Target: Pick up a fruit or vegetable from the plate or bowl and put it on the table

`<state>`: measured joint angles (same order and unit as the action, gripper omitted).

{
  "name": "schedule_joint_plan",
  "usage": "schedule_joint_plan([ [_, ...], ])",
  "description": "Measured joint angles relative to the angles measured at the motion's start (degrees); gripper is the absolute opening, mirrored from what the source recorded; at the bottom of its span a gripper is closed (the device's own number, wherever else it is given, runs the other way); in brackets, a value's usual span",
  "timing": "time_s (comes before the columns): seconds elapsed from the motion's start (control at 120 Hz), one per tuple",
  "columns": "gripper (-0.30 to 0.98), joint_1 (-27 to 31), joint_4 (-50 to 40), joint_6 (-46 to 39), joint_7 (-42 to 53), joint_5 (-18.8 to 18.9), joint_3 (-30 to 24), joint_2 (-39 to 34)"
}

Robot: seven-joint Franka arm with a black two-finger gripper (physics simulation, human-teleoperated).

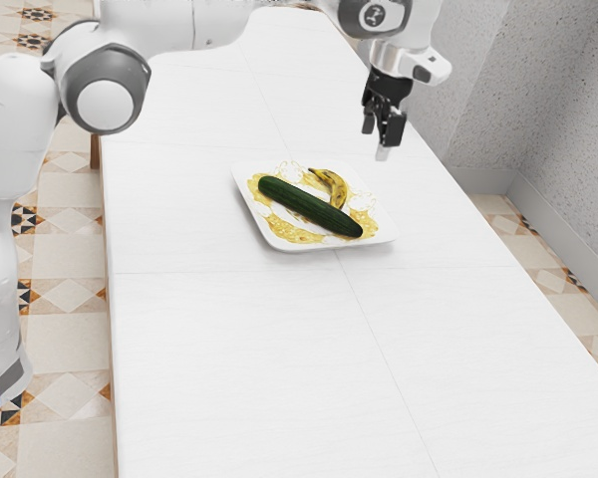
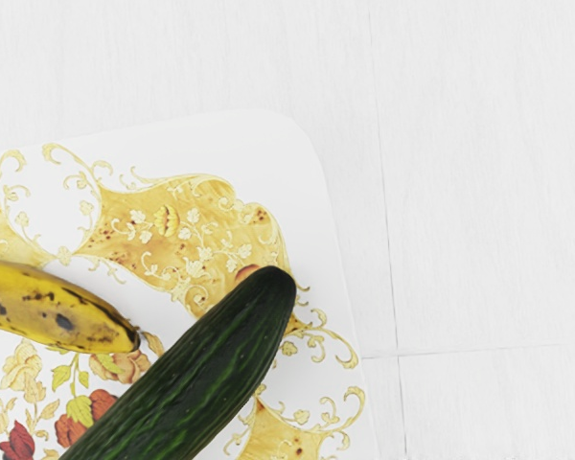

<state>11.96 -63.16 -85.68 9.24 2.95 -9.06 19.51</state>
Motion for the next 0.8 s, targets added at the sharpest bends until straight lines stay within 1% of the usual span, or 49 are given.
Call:
schedule_joint_plan([
  [0.1,0.69,-0.40,-2.40,-0.93,2.86,0.21,0.16,-0.29],
  [0.183,0.69,-0.48,-9.69,-4.48,5.50,0.21,0.22,-3.67],
  [0.258,0.69,-0.48,-16.85,-7.42,7.69,0.19,1.68,-6.76],
  [0.383,0.69,-1.38,-24.23,-11.77,11.00,1.99,2.78,-10.34],
  [0.483,0.69,-1.43,-28.92,-15.65,14.57,0.06,4.71,-12.18],
  [0.575,0.69,-1.13,-31.42,-18.19,17.79,-1.20,5.25,-13.05],
  [0.692,0.69,-1.88,-36.65,-22.86,21.64,-2.94,6.69,-14.72],
  [0.8,0.69,-1.79,-38.18,-26.30,24.85,-4.38,8.81,-14.74],
])
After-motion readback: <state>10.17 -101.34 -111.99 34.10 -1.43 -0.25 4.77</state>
